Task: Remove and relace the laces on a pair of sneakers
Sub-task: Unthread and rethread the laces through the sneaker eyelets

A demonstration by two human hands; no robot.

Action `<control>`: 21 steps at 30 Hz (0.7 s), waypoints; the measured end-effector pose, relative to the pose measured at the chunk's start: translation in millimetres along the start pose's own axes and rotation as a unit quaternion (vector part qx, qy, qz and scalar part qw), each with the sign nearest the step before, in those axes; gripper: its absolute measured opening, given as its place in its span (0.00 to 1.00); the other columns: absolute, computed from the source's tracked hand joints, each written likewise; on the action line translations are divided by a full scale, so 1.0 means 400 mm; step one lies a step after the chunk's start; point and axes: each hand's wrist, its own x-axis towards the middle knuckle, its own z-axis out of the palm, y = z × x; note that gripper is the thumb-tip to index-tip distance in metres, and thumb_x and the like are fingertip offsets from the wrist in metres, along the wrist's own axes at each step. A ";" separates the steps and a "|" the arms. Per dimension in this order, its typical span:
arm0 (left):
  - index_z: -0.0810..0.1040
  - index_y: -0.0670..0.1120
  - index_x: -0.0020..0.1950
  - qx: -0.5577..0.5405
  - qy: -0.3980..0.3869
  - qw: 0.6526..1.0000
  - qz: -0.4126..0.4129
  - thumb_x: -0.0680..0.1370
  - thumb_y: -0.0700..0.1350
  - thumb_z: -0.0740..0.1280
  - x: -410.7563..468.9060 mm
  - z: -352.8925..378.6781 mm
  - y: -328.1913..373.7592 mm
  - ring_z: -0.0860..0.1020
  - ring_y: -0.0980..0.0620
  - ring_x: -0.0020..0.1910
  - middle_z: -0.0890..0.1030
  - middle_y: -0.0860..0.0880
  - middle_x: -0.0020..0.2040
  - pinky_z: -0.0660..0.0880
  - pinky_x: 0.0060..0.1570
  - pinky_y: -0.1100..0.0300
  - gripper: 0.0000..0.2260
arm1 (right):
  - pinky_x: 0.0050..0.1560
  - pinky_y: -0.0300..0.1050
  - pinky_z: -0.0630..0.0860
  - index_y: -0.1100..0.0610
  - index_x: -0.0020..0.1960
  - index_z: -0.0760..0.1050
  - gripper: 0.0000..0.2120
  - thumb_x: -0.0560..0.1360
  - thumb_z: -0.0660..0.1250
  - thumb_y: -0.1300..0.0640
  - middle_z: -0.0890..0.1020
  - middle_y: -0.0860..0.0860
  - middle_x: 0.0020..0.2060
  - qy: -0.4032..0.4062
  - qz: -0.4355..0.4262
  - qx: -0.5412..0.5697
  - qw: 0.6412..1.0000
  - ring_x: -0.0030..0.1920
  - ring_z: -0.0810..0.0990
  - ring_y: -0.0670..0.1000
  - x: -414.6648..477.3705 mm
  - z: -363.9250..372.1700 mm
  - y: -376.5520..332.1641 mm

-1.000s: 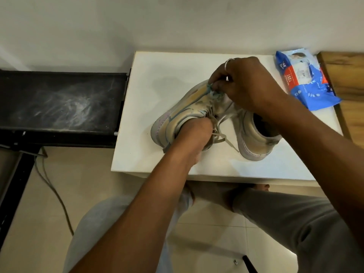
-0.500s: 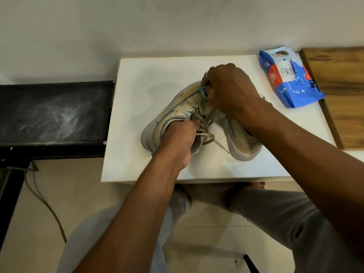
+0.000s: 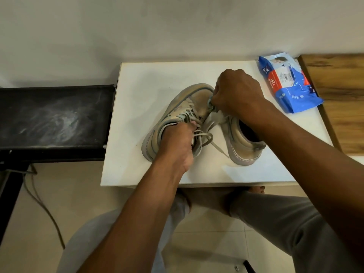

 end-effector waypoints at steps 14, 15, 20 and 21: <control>0.79 0.43 0.43 -0.135 -0.029 0.990 0.018 0.77 0.29 0.62 -0.032 -0.003 0.033 0.81 0.50 0.34 0.82 0.46 0.38 0.81 0.42 0.55 0.12 | 0.45 0.52 0.80 0.50 0.51 0.84 0.10 0.73 0.67 0.55 0.85 0.51 0.46 0.053 -0.138 0.033 0.988 0.44 0.81 0.54 -0.010 -0.014 -0.035; 0.79 0.43 0.43 -0.140 -0.029 0.990 0.017 0.77 0.28 0.62 -0.034 -0.001 0.032 0.81 0.51 0.35 0.82 0.46 0.38 0.81 0.37 0.58 0.12 | 0.45 0.52 0.80 0.51 0.52 0.84 0.10 0.73 0.66 0.55 0.85 0.51 0.46 0.069 -0.126 0.029 0.989 0.44 0.81 0.55 -0.006 -0.015 -0.030; 0.79 0.43 0.44 -0.160 -0.020 0.987 0.015 0.76 0.28 0.62 -0.035 -0.002 0.033 0.82 0.50 0.33 0.82 0.44 0.40 0.82 0.40 0.53 0.12 | 0.39 0.40 0.74 0.50 0.52 0.84 0.08 0.75 0.69 0.55 0.83 0.47 0.42 -0.076 -0.178 0.035 0.980 0.42 0.78 0.48 -0.013 -0.033 -0.037; 0.80 0.43 0.44 -0.160 -0.021 0.987 0.017 0.76 0.28 0.62 -0.035 -0.002 0.032 0.82 0.50 0.33 0.83 0.44 0.40 0.82 0.42 0.51 0.13 | 0.40 0.41 0.74 0.50 0.52 0.84 0.07 0.75 0.70 0.54 0.82 0.46 0.42 -0.082 -0.178 0.036 0.980 0.42 0.78 0.47 -0.011 -0.038 -0.035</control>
